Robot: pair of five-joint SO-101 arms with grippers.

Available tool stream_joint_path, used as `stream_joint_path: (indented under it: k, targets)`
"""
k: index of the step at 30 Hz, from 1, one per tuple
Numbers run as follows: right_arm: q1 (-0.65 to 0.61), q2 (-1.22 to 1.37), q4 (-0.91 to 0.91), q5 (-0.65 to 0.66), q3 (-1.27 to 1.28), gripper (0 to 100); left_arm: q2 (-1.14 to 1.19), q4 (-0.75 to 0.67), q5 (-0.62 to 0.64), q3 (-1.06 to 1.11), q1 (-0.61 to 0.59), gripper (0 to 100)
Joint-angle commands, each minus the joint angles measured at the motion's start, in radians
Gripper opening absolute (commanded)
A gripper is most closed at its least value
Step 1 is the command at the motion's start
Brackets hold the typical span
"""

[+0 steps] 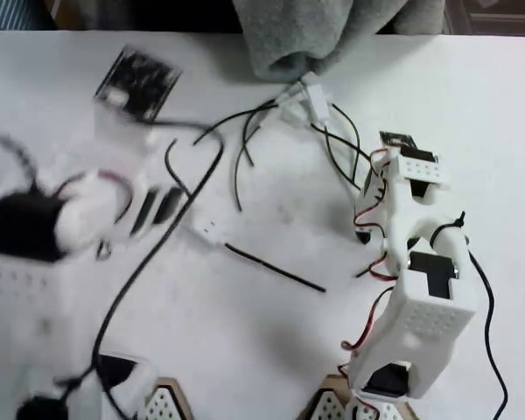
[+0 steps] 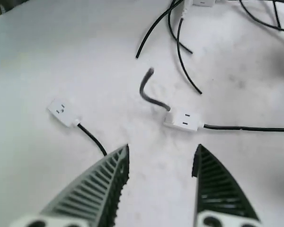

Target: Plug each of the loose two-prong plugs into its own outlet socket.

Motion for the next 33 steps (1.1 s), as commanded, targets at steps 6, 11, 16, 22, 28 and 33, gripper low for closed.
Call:
stream_joint_path:
  k: [6, 11, 16, 22, 28, 33]
  targets:
    - [-0.033, -0.015, -0.001, -0.015, 0.005, 25.5, -0.377, -0.264, 0.011, 0.594, -0.016, 23]
    - [-0.105, -0.05, 0.053, -0.015, -0.023, 25.5, -0.615, -0.393, 0.049, 0.861, -0.024, 23]
    - [-0.194, -0.139, 0.236, -0.006, -0.17, 25.5, -0.794, -0.442, 0.057, 1.04, -0.024, 23]
    - [-0.34, -0.202, 0.433, -0.005, -0.433, 25.5, -0.918, -0.506, 0.061, 1.166, -0.024, 23]
    - [-0.657, -0.191, 0.443, 0.153, -0.482, 25.7, -1.009, -0.601, 0.195, 1.298, -0.024, 23]
    - [-0.802, -0.099, 0.394, 0.178, -0.488, 25.7, -1.138, -0.671, 0.316, 1.356, -0.145, 23]
